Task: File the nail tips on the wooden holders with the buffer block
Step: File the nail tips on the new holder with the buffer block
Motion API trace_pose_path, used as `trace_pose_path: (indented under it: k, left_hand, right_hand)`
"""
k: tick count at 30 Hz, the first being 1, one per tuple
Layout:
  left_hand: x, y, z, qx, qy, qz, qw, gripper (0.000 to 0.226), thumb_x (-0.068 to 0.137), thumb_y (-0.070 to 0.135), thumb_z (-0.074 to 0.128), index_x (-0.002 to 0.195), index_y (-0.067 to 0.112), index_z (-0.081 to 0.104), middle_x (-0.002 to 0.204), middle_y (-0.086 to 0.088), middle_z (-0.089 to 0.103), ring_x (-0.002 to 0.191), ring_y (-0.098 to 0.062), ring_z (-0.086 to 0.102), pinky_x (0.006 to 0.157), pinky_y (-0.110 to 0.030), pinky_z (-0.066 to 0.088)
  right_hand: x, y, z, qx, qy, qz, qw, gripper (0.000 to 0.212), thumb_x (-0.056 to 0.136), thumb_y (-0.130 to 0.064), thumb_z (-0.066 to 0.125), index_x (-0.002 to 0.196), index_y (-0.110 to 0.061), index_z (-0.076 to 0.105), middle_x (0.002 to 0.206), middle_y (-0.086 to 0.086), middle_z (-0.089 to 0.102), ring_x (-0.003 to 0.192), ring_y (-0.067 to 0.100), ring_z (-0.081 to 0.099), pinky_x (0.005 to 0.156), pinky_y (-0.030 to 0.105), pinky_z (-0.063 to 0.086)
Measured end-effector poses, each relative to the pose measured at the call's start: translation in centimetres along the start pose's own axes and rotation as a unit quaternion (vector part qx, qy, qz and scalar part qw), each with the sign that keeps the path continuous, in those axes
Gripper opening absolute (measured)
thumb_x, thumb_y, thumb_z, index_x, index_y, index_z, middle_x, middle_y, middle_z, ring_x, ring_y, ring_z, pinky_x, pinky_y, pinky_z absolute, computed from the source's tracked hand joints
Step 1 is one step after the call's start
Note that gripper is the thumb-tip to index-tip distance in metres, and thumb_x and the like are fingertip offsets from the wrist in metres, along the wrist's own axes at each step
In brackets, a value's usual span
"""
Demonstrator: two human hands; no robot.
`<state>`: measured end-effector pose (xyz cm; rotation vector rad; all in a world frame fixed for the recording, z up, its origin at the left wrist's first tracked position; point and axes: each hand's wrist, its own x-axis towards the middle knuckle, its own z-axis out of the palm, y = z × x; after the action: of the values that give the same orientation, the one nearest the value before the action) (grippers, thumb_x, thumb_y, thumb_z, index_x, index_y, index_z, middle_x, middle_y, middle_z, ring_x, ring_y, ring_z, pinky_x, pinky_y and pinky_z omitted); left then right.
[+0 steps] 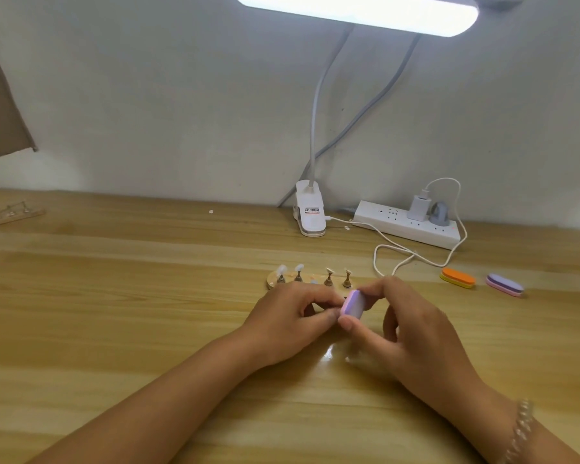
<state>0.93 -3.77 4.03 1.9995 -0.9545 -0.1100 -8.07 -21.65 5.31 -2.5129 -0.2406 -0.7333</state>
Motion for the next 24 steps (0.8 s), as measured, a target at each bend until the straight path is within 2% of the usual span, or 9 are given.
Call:
trace_pose_path:
  k: [2, 6, 11, 14, 16, 19, 22, 24]
  left_hand:
    - [-0.03, -0.01, 0.03, -0.009, 0.005, 0.0, 1.0, 0.021, 0.093, 0.019, 0.064, 0.102, 0.033, 0.076, 0.074, 0.028, 0.066, 0.054, 0.003, 0.05, 0.058, -0.017, 0.037]
    - [-0.03, 0.05, 0.11, -0.025, 0.028, -0.001, 0.999, 0.013, 0.091, 0.025, 0.071, 0.097, 0.034, 0.077, 0.07, 0.03, 0.065, 0.05, 0.002, 0.049, 0.056, -0.015, 0.037]
    - [-0.08, 0.16, 0.09, -0.033, 0.035, -0.001, 0.999, 0.014, 0.087, 0.021, 0.074, 0.087, 0.035, 0.075, 0.08, 0.024, 0.069, 0.052, 0.002, 0.048, 0.056, -0.013, 0.036]
    - [-0.11, 0.34, 0.09, -0.027, 0.047, -0.002, 0.999, 0.019, 0.087, 0.022, 0.075, 0.082, 0.039, 0.071, 0.073, 0.029, 0.066, 0.05, 0.003, 0.047, 0.055, -0.011, 0.034]
    - [-0.16, 0.49, 0.08, -0.029, 0.049, -0.003, 0.998, 0.019, 0.086, 0.021, 0.076, 0.081, 0.038, 0.07, 0.071, 0.03, 0.065, 0.049, 0.003, 0.047, 0.053, -0.009, 0.033]
    - [-0.21, 0.56, 0.04, -0.041, 0.052, -0.006, 0.998, 0.024, 0.084, 0.016, 0.076, 0.078, 0.038, 0.067, 0.077, 0.026, 0.069, 0.049, 0.003, 0.048, 0.054, -0.01, 0.035]
    - [-0.17, 0.59, 0.08, -0.043, 0.059, -0.012, 0.997, 0.02, 0.084, 0.016, 0.076, 0.08, 0.033, 0.067, 0.08, 0.024, 0.07, 0.048, 0.002, 0.051, 0.056, -0.017, 0.041]
    - [-0.18, 0.57, 0.11, -0.049, 0.06, -0.015, 0.997, 0.014, 0.085, 0.016, 0.076, 0.081, 0.027, 0.068, 0.074, 0.028, 0.068, 0.045, 0.002, 0.052, 0.058, -0.008, 0.041]
  right_hand:
    - [-0.16, -0.17, 0.16, 0.002, -0.015, -0.018, 1.0, 0.041, 0.081, -0.066, 0.055, 0.104, -0.032, 0.059, 0.093, -0.022, 0.059, 0.057, 0.011, 0.052, 0.053, 0.027, 0.046]
    - [0.4, 0.75, -0.22, 0.042, 0.013, 0.041, 0.998, 0.036, 0.08, -0.066, 0.057, 0.096, -0.033, 0.06, 0.091, -0.02, 0.062, 0.061, 0.014, 0.054, 0.059, 0.033, 0.047]
    - [-0.02, 0.08, 0.06, 0.014, -0.018, -0.009, 1.0, 0.038, 0.082, -0.064, 0.057, 0.105, -0.034, 0.062, 0.093, -0.021, 0.059, 0.059, 0.012, 0.053, 0.054, 0.024, 0.044]
    - [0.45, 0.58, -0.18, 0.043, 0.003, 0.037, 0.998, 0.036, 0.082, -0.066, 0.059, 0.096, -0.033, 0.064, 0.089, -0.018, 0.061, 0.059, 0.013, 0.054, 0.059, 0.035, 0.048]
    - [0.53, 0.75, -0.34, 0.04, 0.012, 0.045, 0.998, 0.038, 0.08, -0.066, 0.056, 0.095, -0.032, 0.063, 0.088, -0.018, 0.06, 0.06, 0.014, 0.054, 0.061, 0.037, 0.049]
    - [-0.01, -0.1, -0.07, 0.011, -0.011, -0.007, 1.0, 0.04, 0.081, -0.066, 0.058, 0.102, -0.032, 0.062, 0.09, -0.021, 0.057, 0.058, 0.012, 0.052, 0.054, 0.031, 0.047]
    - [0.12, 0.06, -0.11, 0.027, -0.01, 0.014, 0.999, 0.038, 0.08, -0.065, 0.06, 0.099, -0.032, 0.062, 0.09, -0.02, 0.059, 0.058, 0.014, 0.052, 0.056, 0.033, 0.047]
    - [0.4, 0.38, -0.31, 0.027, 0.003, 0.031, 0.999, 0.04, 0.078, -0.066, 0.056, 0.097, -0.031, 0.062, 0.089, -0.02, 0.058, 0.058, 0.013, 0.052, 0.058, 0.034, 0.047]
